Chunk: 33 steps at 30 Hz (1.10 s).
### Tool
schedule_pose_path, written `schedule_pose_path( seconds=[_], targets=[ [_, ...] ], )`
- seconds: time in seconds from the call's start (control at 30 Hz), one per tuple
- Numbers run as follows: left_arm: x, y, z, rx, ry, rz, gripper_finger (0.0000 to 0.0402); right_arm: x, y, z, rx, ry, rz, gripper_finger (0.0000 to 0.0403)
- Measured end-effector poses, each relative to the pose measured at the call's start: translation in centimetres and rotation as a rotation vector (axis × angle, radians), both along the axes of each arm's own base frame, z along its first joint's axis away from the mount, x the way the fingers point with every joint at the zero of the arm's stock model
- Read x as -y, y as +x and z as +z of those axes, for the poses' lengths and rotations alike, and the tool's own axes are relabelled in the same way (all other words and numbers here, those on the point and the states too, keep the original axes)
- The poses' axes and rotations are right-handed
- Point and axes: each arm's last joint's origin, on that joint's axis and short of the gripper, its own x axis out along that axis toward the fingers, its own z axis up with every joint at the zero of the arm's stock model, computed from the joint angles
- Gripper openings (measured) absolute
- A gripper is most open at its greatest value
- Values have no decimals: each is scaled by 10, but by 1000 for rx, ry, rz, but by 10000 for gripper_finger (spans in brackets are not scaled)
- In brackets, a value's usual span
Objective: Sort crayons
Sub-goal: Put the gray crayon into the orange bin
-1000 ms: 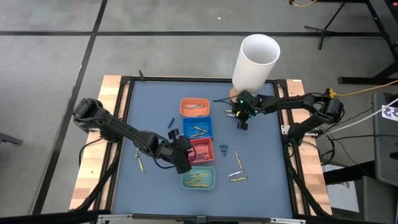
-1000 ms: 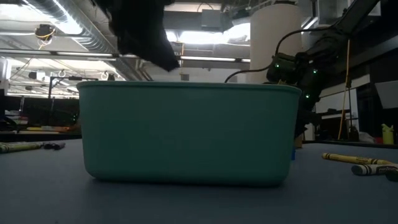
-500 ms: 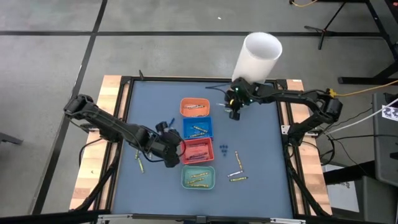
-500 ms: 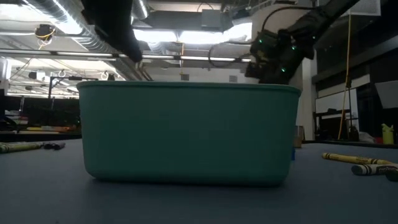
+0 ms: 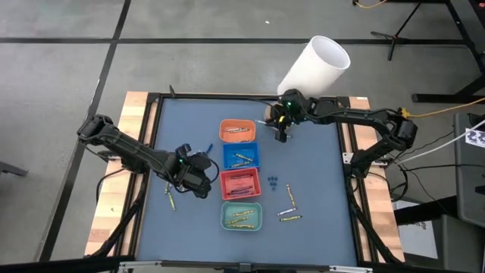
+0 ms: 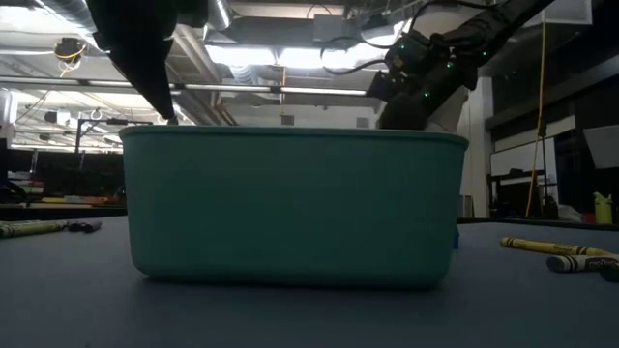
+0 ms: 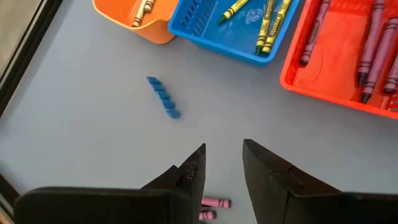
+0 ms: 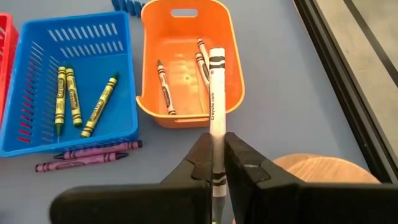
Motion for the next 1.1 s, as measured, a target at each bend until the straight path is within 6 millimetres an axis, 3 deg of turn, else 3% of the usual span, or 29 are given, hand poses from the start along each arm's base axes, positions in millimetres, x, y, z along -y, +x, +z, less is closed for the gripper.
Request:
schedule_pose_path(
  seconds=[0.53,0.9,1.1],
  targets=[
    [2,4,1,46,-16,1,92,7,13,-40,-111,53,-4,21],
    [2,6,1,66,-23,-2,92,5,15,-41,-76,122,37,21],
    [3,6,1,68,-24,-2,92,-5,19,-40,-39,221,120,21]
  ],
)
